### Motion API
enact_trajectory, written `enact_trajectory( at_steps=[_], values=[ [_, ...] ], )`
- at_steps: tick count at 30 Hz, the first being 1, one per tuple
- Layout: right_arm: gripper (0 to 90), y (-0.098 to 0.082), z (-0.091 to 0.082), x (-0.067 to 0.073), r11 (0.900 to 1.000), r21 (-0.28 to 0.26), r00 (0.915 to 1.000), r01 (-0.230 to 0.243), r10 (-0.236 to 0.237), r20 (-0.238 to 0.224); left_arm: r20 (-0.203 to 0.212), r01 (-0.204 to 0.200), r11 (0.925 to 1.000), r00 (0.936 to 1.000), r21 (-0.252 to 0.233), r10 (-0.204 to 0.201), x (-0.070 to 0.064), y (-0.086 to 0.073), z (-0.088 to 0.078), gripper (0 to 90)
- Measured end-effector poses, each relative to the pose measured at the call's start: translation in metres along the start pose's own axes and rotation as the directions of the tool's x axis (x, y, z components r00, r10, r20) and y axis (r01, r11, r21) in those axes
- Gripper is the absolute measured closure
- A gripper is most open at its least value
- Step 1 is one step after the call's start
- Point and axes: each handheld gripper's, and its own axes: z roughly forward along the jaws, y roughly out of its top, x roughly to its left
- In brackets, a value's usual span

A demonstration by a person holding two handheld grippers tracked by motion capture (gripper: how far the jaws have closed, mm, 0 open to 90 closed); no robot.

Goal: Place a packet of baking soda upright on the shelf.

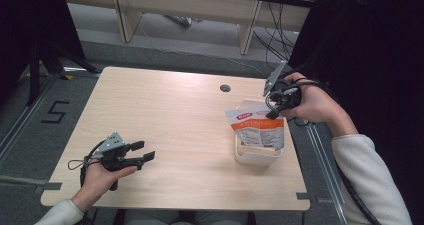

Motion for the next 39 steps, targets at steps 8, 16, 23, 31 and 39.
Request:
enact_trajectory(
  at_steps=[8,16,23,31,39],
  values=[
    [90.0,0.0,0.002,-0.001,1.0,0.005,1.0,0.007,-0.007,0.002,-0.001,0.011,0.9999,0.9999,-0.002,-0.011,-0.002,0.0,0.002,35.2],
    [90.0,0.002,0.006,-0.002,0.999,0.042,0.9998,0.015,-0.015,0.015,-0.001,0.012,0.9999,0.9999,-0.001,-0.012,-0.002,0.0,0.002,35.3],
    [90.0,0.004,0.008,-0.003,0.999,0.04,0.9998,0.016,-0.017,0.013,0.001,0.006,1.0,1.0,0.001,-0.006,-0.001,0.0,0.002,35.2],
    [90.0,0.004,0.011,-0.004,0.999,0.037,0.9997,0.015,-0.015,0.018,0.005,-0.006,1.0,1.0,0.002,0.006,-0.001,0.0,0.002,35.3],
    [90.0,0.008,0.015,-0.005,0.999,0.023,0.9992,0.034,-0.034,0.021,0.005,-0.007,1.0,1.0,0.0,0.007,-0.001,0.0,0.002,35.4]
  ],
)
